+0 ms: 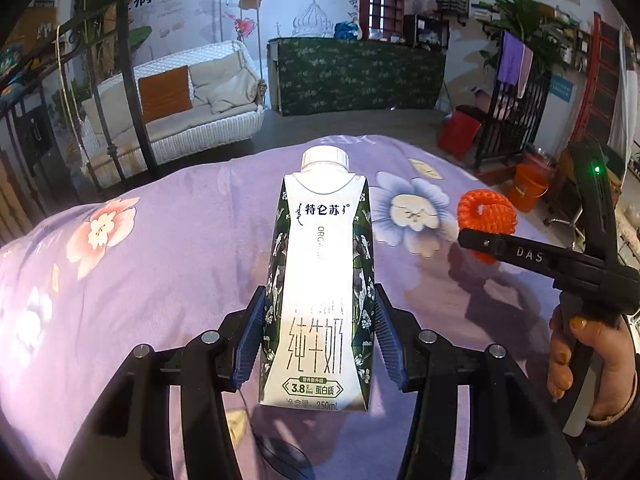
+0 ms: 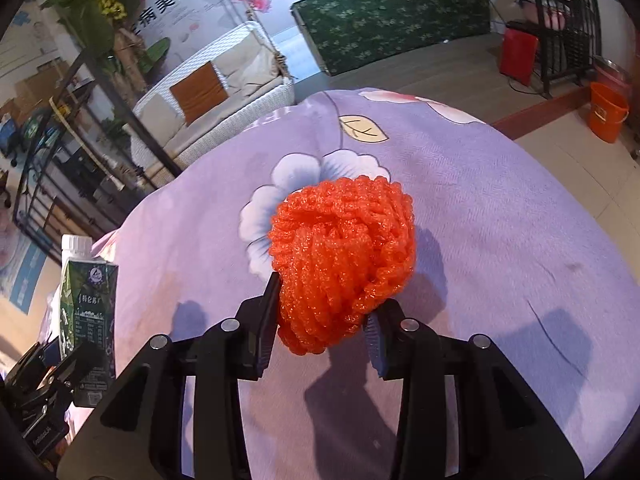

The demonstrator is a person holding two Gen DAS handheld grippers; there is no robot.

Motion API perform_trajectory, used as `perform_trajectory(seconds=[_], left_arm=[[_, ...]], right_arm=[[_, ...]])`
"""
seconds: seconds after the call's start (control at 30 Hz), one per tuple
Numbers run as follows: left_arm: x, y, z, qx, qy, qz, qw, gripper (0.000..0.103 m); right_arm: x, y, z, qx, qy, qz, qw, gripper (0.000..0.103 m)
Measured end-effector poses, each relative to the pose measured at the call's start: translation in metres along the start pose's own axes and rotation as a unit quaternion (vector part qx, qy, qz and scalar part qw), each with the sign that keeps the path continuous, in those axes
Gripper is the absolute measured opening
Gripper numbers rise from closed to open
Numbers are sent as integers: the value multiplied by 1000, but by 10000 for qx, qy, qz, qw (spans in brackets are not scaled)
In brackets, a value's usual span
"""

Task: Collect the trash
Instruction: 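Lift and carry the orange net and milk carton toward the bin with both tools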

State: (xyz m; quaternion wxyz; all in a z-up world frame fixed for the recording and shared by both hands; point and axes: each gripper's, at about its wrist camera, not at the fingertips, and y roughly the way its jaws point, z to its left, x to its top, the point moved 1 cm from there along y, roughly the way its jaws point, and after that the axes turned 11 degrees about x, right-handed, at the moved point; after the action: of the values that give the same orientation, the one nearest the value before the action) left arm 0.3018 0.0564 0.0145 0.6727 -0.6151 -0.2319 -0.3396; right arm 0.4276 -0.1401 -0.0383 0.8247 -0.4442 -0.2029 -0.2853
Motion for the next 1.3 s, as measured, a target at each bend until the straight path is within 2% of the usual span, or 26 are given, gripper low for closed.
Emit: perform_trajectory(seconds=[0.23,0.5,0.73,0.93,1.3], left_arm=[[-20,-28,-23,-316,-127,-159,9993,50],[-37,-45,-44,-674,-188,-167,9974,50],[-48,-56,-77,-993,-5,-247,9947,50],[-48,-61,-112,-1424,204,-248,9893,50],[-51,-64,-169,-2085,568,-215,9761,50]], right_arm=[[-26,-59,15,63,-451,-106,9989,38],[-60,-116,1,-86,-613,-232,9978,38],[-90,-160,-29,-342,-492,-340,9976,38],[-112,-199,-71,-747,-149,-468,9960,38],[-137,-260,-143,-1573,505,-718,9836,38]])
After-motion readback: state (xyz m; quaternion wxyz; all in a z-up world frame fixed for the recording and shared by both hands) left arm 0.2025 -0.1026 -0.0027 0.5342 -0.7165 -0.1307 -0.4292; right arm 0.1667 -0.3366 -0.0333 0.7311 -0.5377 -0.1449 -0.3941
